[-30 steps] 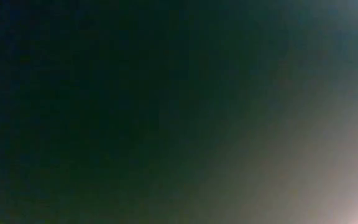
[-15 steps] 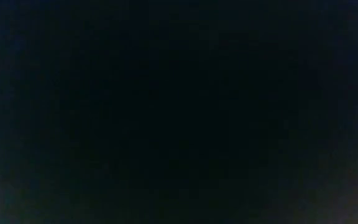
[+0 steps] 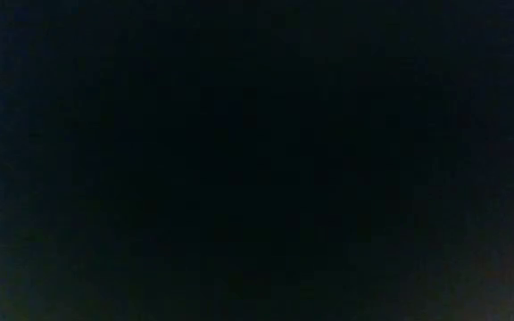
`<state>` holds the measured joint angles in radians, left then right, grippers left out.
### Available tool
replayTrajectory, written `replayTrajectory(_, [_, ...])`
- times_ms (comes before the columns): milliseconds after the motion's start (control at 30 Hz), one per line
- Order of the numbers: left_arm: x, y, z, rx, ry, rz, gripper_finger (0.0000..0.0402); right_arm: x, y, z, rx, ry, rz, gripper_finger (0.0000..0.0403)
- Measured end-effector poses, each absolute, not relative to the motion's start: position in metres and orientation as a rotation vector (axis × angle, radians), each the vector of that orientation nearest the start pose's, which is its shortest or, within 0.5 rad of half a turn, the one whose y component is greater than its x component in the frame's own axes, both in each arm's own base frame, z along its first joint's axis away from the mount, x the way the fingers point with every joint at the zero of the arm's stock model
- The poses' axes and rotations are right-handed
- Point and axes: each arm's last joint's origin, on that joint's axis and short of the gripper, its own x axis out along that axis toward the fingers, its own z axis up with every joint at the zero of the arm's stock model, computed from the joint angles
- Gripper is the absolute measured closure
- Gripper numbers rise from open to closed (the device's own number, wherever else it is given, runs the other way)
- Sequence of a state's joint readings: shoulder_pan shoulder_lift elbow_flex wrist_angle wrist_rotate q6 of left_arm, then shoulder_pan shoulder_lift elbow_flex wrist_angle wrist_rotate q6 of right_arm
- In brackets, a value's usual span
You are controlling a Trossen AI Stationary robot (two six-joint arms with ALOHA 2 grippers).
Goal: Sort dishes
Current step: Put the orange flower patterned plate into the dish rack
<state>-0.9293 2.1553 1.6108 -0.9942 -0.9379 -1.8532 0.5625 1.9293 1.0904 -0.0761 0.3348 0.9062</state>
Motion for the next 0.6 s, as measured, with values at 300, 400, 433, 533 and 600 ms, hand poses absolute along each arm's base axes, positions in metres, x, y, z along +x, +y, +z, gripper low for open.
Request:
replayTrajectory(300, [0.265, -0.313, 0.164, -0.56, 0.526, 0.71, 0.029, 0.323, 0.2, 0.132, 0.486, 0.907, -0.085, 0.0333])
replayTrajectory(400, [0.268, -0.312, 0.164, -0.59, 0.516, 0.715, 0.029, 0.323, 0.2, 0.128, 0.48, 0.916, -0.09, 0.0353])
replayTrajectory(433, [0.269, -0.312, 0.164, -0.611, 0.508, 0.724, 0.029, 0.323, 0.2, 0.126, 0.479, 0.917, -0.091, 0.036])
replayTrajectory(533, [0.272, -0.309, 0.164, -0.665, 0.505, 0.75, 0.0289, 0.324, 0.201, 0.122, 0.474, 0.916, -0.1, 0.0383])
replayTrajectory(600, [0.274, -0.307, 0.163, -0.701, 0.535, 0.769, 0.0285, 0.325, 0.201, 0.119, 0.473, 0.915, -0.103, 0.0396])
